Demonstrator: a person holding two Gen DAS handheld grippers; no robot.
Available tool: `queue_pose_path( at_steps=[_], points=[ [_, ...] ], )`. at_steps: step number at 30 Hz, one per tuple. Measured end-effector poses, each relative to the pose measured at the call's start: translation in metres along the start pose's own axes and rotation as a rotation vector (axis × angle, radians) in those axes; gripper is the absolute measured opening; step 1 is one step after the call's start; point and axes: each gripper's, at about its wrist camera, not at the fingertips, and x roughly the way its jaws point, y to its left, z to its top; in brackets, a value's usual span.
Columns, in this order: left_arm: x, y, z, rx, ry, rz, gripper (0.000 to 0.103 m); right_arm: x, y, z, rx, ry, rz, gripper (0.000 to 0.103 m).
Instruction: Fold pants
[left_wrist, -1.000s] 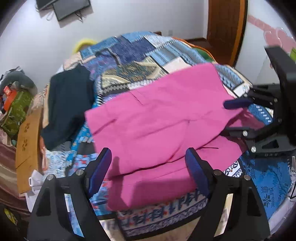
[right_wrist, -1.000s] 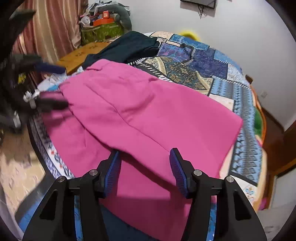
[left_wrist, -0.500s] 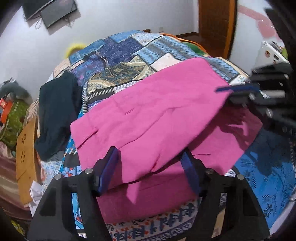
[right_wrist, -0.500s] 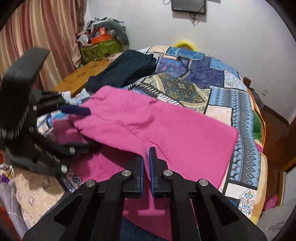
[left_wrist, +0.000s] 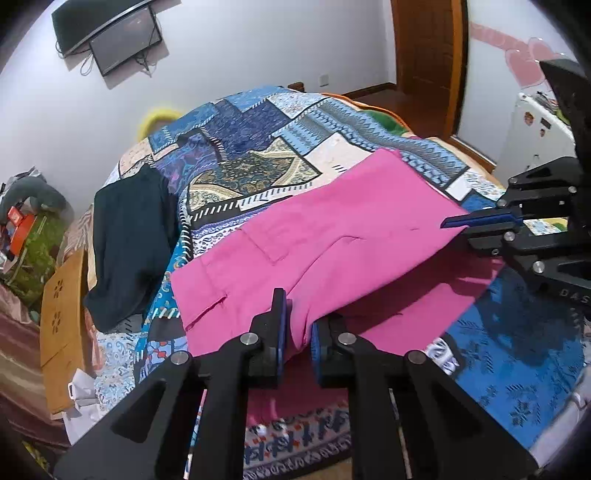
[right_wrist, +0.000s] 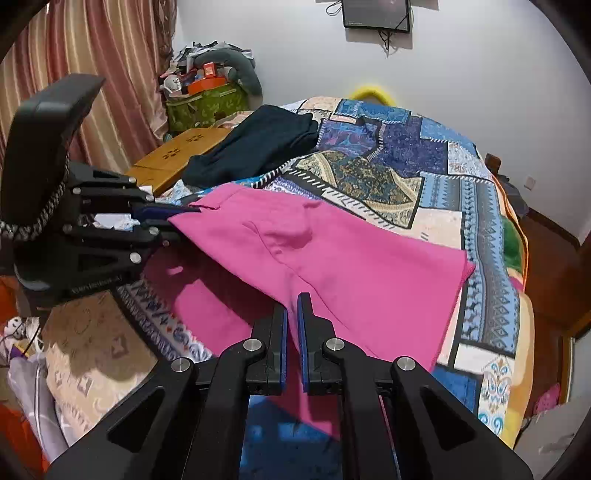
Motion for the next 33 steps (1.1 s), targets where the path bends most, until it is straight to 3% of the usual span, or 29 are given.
queue_pose_path(
  at_steps=[10,16,20,24,28,33],
  points=[
    [0.007,-0.013,-0.02,-0.003,0.063,-0.038,0.015,0.005,0.0,-0.029,0.028,0.05,-0.003,0.005],
    [-0.004,0.0,-0.027,-0.076,0.081,-0.104,0.034,-0.016,-0.002,-0.031,0.054,0.031,-0.03,0.005],
    [-0.018,0.009,-0.033,-0.117,0.07,-0.142,0.035,-0.034,-0.004,-0.026,0.073,-0.01,-0.013,0.006],
    [-0.034,0.021,-0.029,-0.155,0.031,-0.133,0.037,-0.04,-0.008,-0.016,0.124,-0.041,0.017,0.01],
    [-0.041,0.038,-0.018,-0.2,-0.018,-0.104,0.042,-0.024,-0.014,-0.008,0.198,-0.04,0.035,0.019],
    [-0.026,0.054,-0.004,-0.242,-0.023,-0.092,0.042,0.009,-0.017,-0.005,0.264,0.012,0.077,0.02]
  ],
)
